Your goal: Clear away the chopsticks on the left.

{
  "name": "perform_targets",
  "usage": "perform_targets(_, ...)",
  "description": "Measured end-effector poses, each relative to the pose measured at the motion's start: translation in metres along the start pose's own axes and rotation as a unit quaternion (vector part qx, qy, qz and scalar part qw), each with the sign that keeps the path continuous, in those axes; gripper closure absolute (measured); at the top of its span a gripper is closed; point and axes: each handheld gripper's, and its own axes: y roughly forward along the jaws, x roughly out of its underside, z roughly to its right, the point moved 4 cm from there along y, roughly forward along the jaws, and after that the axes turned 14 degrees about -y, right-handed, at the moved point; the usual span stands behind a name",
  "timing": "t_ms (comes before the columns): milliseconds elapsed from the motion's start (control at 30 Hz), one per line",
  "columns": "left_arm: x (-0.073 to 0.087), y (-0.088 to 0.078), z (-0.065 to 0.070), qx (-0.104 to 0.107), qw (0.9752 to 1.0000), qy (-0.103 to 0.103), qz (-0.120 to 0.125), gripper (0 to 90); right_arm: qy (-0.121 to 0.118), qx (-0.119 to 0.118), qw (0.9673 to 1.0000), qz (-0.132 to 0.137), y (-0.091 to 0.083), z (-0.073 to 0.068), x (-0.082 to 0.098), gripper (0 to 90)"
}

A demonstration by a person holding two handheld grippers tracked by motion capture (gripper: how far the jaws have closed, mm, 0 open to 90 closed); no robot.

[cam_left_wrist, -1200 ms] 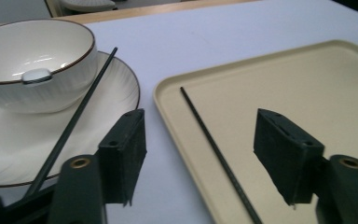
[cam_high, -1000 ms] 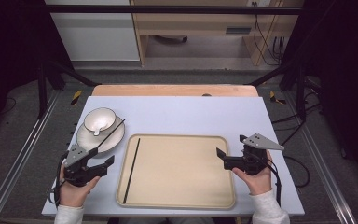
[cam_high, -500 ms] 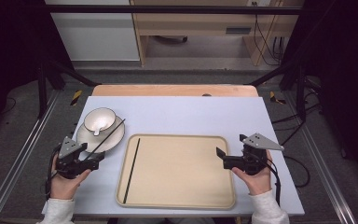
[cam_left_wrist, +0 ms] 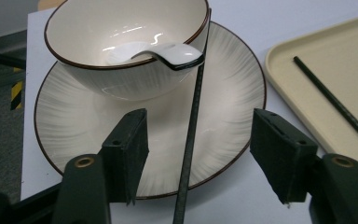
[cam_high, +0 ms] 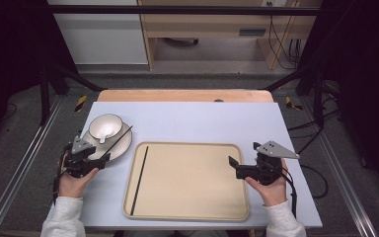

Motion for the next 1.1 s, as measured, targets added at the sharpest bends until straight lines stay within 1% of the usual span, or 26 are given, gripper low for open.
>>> perform_targets(33,0.000,0.002,0.000,-0.001,1.0000,0.001,-0.003,40.4,-0.001,-0.001,1.0000,-0.001,0.000,0.000,0.000,2.9)
perform_targets(100,0.001,0.007,-0.001,-0.012,0.9999,0.003,-0.008,43.2,0.001,-0.002,1.0000,-0.002,0.001,0.000,0.001,2.9)
perform_targets(167,0.001,0.010,-0.001,-0.003,1.0000,0.004,-0.005,47.2,0.001,-0.002,1.0000,-0.003,0.002,0.000,0.001,3.0)
perform_targets(200,0.000,0.011,-0.002,-0.004,1.0000,0.006,-0.006,50.5,0.001,-0.003,1.0000,-0.003,0.002,0.000,0.001,3.0)
perform_targets(233,0.000,0.013,-0.002,-0.005,0.9999,0.007,-0.006,50.5,0.000,-0.003,1.0000,-0.003,0.002,0.000,0.001,2.9)
perform_targets(333,-0.001,0.018,-0.003,-0.005,1.0000,0.004,-0.006,54.8,0.000,-0.004,1.0000,-0.003,0.003,0.000,0.002,3.0)
perform_targets(400,-0.001,0.021,-0.004,-0.002,1.0000,0.000,-0.006,58.0,-0.001,-0.005,1.0000,-0.006,0.003,0.000,0.002,3.0)
perform_targets(433,-0.001,0.022,-0.005,0.001,1.0000,0.000,-0.006,61.6,0.000,-0.005,1.0000,-0.006,0.003,0.000,0.002,3.0)
perform_targets(467,-0.001,0.023,-0.005,0.001,1.0000,0.001,-0.008,61.6,0.000,-0.005,1.0000,-0.006,0.003,0.000,0.002,3.0)
perform_targets(533,0.000,0.026,-0.006,0.002,0.9999,-0.003,-0.011,64.5,0.000,-0.004,1.0000,-0.006,0.003,0.000,0.002,3.0)
perform_targets(667,0.000,0.028,-0.006,0.010,0.9998,-0.010,-0.011,70.0,-0.001,-0.005,1.0000,-0.008,0.004,0.000,0.003,3.0)
perform_targets(733,0.000,0.027,-0.006,0.012,0.9998,-0.007,-0.013,73.1,-0.002,-0.005,0.9999,-0.009,0.004,0.000,0.004,3.0)
perform_targets(767,0.000,0.027,-0.006,0.013,0.9998,-0.010,-0.011,74.0,-0.002,-0.006,0.9999,-0.010,0.004,0.000,0.004,3.0)
perform_targets(833,0.000,0.027,-0.006,0.013,0.9998,-0.004,-0.016,76.4,-0.002,-0.006,0.9999,-0.010,0.004,0.000,0.004,3.0)
perform_targets(867,0.001,0.027,-0.006,0.014,0.9998,-0.005,-0.016,77.5,-0.002,-0.005,0.9999,-0.009,0.004,0.000,0.004,3.0)
perform_targets(1033,0.001,0.027,-0.005,0.019,0.9997,-0.004,-0.018,80.3,0.000,-0.005,1.0000,-0.008,0.004,0.000,0.003,3.0)
perform_targets(1100,0.001,0.027,-0.004,0.021,0.9996,-0.009,-0.016,81.8,-0.002,-0.005,0.9999,-0.009,0.004,0.000,0.004,3.0)
